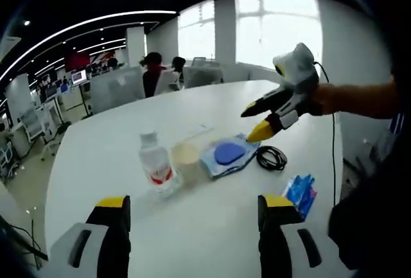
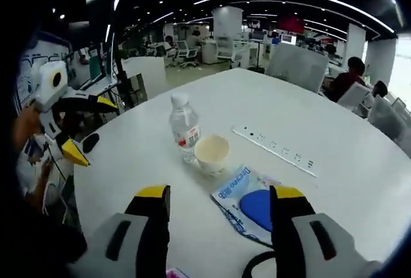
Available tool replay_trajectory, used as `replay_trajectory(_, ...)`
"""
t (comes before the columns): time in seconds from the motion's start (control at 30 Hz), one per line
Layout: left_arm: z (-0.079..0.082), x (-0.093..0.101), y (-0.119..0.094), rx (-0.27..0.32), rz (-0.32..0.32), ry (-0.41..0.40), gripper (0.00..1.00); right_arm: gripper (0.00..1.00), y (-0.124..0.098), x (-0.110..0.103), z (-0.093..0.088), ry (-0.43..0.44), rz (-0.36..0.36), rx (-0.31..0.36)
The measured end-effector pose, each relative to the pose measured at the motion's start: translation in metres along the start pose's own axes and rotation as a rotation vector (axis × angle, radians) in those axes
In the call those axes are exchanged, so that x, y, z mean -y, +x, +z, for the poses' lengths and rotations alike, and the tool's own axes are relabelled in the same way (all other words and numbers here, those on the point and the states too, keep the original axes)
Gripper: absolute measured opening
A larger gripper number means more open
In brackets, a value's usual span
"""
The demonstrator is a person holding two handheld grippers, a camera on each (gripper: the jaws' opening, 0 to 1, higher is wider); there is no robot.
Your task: Arrange the tabletop items into an orderly group along one side of the table until the central work area is clear of visible clutter.
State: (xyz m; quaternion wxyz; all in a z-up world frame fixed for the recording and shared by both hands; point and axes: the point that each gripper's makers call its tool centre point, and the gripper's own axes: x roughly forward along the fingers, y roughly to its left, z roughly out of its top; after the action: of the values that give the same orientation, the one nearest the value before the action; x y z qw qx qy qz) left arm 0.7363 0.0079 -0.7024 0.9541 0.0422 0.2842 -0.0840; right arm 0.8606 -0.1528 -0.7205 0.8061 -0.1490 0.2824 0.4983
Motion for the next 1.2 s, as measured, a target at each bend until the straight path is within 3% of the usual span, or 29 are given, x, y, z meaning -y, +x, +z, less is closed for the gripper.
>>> replay_trajectory(0.1, 0.01, -0.005, 0.008, 0.004, 0.015, 0.007, 0.79, 0.68, -0.017, 0.007, -0.009, -0.024, -0.053, 0.017)
replay_trajectory(0.17, 0.018, -0.008, 0.014, 0.022, 0.019, -0.003, 0.78, 0.72, -0.027, 0.004, -0.015, 0.01, -0.054, 0.032)
replay_trajectory(0.4, 0.04, -0.016, 0.038, 0.058, 0.021, 0.008, 0.66, 0.84, -0.063, 0.018, -0.037, 0.047, -0.142, 0.048)
replay_trajectory(0.53, 0.051, -0.033, 0.059, 0.059, 0.058, 0.022, 0.56, 0.82, -0.08, 0.027, -0.054, 0.105, -0.171, 0.048)
replay_trajectory(0.73, 0.054, -0.053, 0.08, 0.035, 0.092, 0.022, 0.51, 0.81, -0.099, 0.036, -0.072, 0.139, -0.217, 0.048)
replay_trajectory(1.03, 0.06, -0.055, 0.104, 0.019, 0.076, 0.039, 0.45, 0.78, -0.117, 0.044, -0.095, 0.196, -0.274, 0.045)
replay_trajectory(1.2, 0.059, -0.057, 0.113, 0.009, 0.074, 0.028, 0.36, 0.77, -0.123, 0.049, -0.104, 0.223, -0.298, 0.051)
